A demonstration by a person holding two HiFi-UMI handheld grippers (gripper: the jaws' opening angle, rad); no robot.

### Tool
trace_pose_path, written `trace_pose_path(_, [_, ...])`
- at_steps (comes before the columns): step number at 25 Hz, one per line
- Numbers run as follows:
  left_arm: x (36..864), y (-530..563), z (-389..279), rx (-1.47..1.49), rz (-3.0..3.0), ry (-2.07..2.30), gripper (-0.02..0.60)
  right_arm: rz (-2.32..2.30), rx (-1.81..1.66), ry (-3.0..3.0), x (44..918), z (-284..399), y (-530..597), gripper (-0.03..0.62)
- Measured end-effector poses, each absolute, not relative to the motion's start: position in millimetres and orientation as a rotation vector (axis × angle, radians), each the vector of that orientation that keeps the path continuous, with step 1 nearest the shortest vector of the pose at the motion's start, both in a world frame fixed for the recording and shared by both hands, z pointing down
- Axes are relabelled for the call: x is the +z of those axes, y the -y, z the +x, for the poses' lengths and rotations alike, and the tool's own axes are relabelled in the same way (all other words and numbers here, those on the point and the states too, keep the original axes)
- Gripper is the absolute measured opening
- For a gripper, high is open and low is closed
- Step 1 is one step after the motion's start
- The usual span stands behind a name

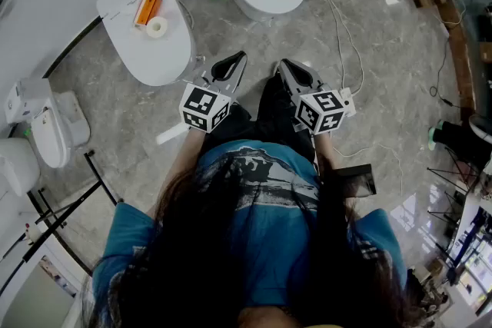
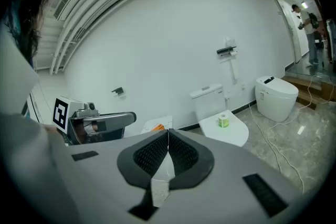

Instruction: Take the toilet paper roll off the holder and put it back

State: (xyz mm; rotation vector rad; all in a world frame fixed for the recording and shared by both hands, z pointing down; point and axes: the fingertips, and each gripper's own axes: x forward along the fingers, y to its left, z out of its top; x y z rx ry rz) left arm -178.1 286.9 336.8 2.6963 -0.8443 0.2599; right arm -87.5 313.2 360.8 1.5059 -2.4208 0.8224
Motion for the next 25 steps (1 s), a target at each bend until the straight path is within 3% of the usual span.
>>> trace_pose_path(16, [338.4, -145.4, -7.3, 0.245, 2.598, 1.090, 0.017, 1.137, 0.760, 2.606, 357.1, 57.2, -140.8, 0.014])
trace_pose_path(25, [360.5, -101.8, 10.7, 0.343, 2.545, 1.157, 0.018, 1.063, 0.771, 2.615, 383.4, 85.7, -79.0, 0.014])
